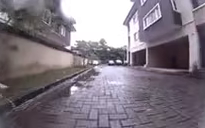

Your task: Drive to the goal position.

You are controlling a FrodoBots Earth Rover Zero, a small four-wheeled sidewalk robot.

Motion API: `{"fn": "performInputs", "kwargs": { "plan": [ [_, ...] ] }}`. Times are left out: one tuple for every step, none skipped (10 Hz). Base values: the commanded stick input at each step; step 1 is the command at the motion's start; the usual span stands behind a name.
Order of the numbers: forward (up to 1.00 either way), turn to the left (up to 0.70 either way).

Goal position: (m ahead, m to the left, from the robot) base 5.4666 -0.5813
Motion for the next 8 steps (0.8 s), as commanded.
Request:
{"fn": "performInputs", "kwargs": {
  "plan": [
    [0.00,0.00],
    [0.00,0.00],
    [0.00,0.00],
    [0.33,0.00],
    [0.85,0.00],
    [0.85,0.00],
    [0.85,0.00],
    [0.85,0.00]
  ]
}}
